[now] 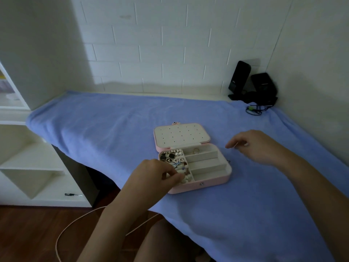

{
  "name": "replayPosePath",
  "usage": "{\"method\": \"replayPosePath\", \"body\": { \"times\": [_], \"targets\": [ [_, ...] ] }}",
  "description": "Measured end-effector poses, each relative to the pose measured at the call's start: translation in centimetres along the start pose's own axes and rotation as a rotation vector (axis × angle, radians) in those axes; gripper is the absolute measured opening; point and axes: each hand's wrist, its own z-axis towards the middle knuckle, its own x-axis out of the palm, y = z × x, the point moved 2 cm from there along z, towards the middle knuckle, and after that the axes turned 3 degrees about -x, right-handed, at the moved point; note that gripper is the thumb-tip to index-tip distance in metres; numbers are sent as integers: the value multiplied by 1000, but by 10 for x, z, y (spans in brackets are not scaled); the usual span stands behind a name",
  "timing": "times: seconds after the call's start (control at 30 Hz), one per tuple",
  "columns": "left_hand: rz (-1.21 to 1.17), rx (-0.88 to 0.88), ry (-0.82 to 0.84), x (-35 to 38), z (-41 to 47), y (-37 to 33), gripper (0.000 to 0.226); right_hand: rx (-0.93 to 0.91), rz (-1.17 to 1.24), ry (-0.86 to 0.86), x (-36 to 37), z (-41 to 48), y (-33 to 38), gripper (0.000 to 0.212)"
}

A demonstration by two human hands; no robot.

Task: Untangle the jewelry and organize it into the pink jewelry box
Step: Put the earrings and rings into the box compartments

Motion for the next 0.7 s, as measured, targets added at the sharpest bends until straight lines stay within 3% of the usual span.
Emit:
{"method": "replayPosePath", "body": {
  "times": [0.1, 0.2, 0.57, 0.7],
  "targets": [
    [-25, -5, 6, 1, -2, -2, 29, -79, -54, 171, 12, -15, 4, 40],
    [-75, -20, -25, -1, -4, -3, 22, -180, -33, 188, 16, -25, 9, 22],
    [-232, -180, -304, 0, -10, 8, 12, -85, 251, -84, 23, -44, -11, 13],
    [-327, -115, -333, 6, -15, -7, 10, -72, 576, -163, 20, -53, -9, 12]
  ]
}}
